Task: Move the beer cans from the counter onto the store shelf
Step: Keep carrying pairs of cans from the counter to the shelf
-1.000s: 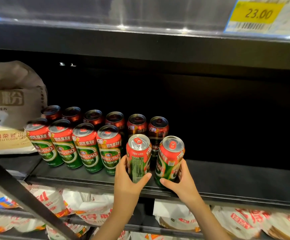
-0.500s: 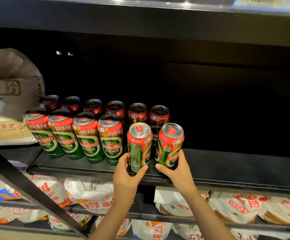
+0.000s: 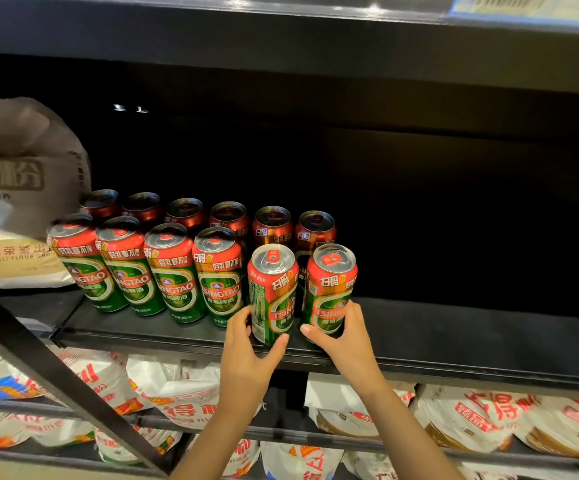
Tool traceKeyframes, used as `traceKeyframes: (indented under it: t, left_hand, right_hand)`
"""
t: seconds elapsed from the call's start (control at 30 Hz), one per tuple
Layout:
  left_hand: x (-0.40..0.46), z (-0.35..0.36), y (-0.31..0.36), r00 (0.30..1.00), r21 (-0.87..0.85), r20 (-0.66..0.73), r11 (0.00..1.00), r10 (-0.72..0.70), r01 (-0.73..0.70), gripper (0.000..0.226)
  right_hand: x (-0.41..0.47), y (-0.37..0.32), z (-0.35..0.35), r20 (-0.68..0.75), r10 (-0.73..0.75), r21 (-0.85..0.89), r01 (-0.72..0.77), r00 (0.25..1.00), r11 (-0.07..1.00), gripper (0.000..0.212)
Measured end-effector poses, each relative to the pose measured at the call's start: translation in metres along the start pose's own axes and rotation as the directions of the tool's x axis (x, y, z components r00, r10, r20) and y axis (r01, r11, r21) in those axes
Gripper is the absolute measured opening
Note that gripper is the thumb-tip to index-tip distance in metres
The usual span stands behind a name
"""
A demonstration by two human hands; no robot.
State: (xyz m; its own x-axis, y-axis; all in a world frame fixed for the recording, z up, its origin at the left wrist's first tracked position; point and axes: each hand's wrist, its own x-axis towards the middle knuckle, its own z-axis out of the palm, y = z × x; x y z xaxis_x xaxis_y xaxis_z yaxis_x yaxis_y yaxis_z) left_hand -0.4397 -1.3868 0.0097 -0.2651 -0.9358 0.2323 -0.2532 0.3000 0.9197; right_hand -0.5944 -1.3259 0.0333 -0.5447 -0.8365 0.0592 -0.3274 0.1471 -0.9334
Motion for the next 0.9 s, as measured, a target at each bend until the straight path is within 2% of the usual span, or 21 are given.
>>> traceKeyframes:
  t: [0.1,0.23,0.4,0.47,0.6,0.8,0.9]
  left_hand:
    - [0.000,0.005,0.002,0.998,0.019,-0.068,1.000,0.003,-0.002,0.071]
    - [0.004,0.008,0.008,0.991,-0.032,-0.109,0.997,-0.072,0.069,0.067]
    - [0.003,0.001,0.006,0.993,-0.119,-0.061,0.989,-0.098,0.090,0.073]
    - [0.003,-0.003,0.004,0.995,-0.133,-0.044,0.988,-0.091,0.084,0.068]
    - [0.002,-0.004,0.001,0.998,-0.103,-0.008,0.992,-0.068,0.067,0.058]
    - [0.003,-0.005,-0.004,0.999,0.009,0.012,0.999,0.045,-0.045,0.055]
    - [0.003,-0.004,-0.008,0.999,0.030,0.020,0.998,0.047,-0.048,0.059]
  right_hand:
    - [0.000,0.004,-0.004,0.051,0.002,0.007,-0.002,0.999,1.000,0.058]
    - [-0.001,0.011,-0.015,0.151,0.022,0.050,-0.030,0.988,0.998,0.067]
    - [-0.002,0.010,-0.014,0.109,0.036,0.045,-0.041,0.993,0.998,0.061]
    - [-0.002,0.010,-0.013,0.085,0.039,0.043,-0.042,0.996,0.998,0.063]
    - [-0.001,0.010,-0.007,0.040,0.017,0.007,-0.017,0.999,1.000,0.069]
    - [-0.003,0.008,-0.008,0.043,0.024,-0.001,-0.024,0.999,1.000,0.069]
    - [-0.004,0.008,-0.008,0.059,0.026,-0.001,-0.026,0.998,1.000,0.068]
